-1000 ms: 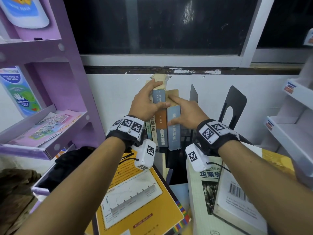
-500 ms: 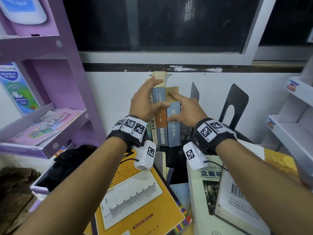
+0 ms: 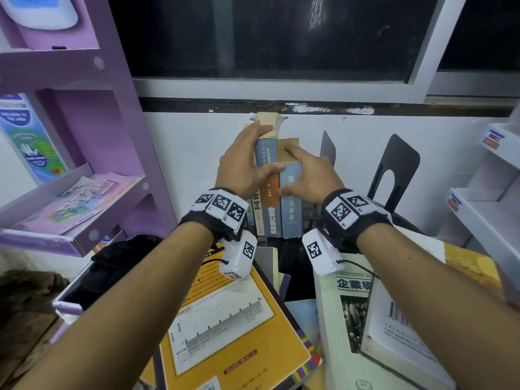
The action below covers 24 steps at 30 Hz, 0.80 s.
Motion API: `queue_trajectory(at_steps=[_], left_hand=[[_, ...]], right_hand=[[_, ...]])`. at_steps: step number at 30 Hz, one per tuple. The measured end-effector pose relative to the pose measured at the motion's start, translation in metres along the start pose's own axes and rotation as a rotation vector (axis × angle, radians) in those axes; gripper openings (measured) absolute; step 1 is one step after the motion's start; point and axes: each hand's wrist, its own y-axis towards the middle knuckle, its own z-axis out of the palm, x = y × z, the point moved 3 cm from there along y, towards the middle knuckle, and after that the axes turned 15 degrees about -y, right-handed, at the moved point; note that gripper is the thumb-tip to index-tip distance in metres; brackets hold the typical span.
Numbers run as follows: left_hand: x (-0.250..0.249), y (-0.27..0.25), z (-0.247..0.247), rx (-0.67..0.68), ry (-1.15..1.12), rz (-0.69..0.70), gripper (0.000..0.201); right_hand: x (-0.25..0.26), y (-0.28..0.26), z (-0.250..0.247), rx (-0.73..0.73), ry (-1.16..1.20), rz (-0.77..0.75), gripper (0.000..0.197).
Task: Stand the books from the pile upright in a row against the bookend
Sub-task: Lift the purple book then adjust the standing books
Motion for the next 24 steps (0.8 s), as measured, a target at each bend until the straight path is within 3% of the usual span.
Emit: queue_trajectory(at_steps=[6, 24], left_hand=[[-0.0012, 0.0003, 0.0003, 0.029, 0.024, -0.022, 0.084], [-0.0001, 0.0017, 0.0046, 0.025, 0.006, -0.009, 0.087]], right_hand=[[-0.0018, -0.0002, 0.0055, -0.024, 0.015, -0.001, 0.094], [-0.0007, -0.0025, 0.0014, -0.02, -0.002, 0.006, 0.094]])
